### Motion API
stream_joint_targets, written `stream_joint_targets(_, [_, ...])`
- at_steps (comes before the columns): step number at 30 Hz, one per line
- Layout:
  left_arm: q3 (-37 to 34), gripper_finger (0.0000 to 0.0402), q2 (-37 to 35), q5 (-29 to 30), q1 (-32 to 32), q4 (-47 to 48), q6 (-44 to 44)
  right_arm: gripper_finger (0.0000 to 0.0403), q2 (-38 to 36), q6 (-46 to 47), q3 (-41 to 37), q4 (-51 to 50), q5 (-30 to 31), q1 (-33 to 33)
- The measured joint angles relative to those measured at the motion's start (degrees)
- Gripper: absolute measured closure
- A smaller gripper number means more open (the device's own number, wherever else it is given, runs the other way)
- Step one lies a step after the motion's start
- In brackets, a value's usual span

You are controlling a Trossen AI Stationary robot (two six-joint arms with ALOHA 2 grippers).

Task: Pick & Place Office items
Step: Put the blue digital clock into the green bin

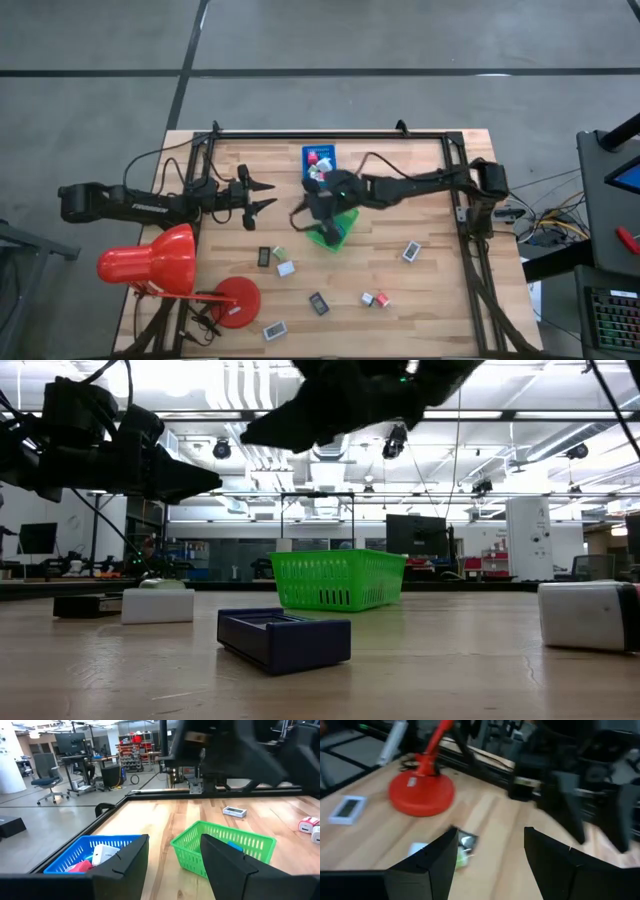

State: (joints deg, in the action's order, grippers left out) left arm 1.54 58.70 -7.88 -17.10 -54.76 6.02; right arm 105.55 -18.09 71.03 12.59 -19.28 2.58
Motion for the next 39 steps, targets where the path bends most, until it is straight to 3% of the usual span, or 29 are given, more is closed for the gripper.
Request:
stream_joint_targets(8, [0.0, 0.0217, 0.0, 0.0, 0.0, 0.3, 0.4, 0.0181, -7.9, 5.8, -14.4, 13.1, 2.6, -5.2])
stream_joint_targets(16, [0.0, 0.0217, 0.0, 0.0, 0.0, 0.4, 0.4, 0.0181, -14.9, 10.1, -27.3, 21.4, 20.8, -12.4])
stream_joint_targets(24, [-0.1, 0.0217, 0.0, -0.2, 0.0, 0.4, 0.3, 0.0181, -15.2, 12.9, -32.0, 24.3, 34.4, -17.5])
stream_joint_targets(39, [-0.1, 0.0217, 0.0, -1.3, 0.0, 0.4, -0.1, 0.0181, -15.1, 13.6, -32.6, 24.2, 36.0, -17.6])
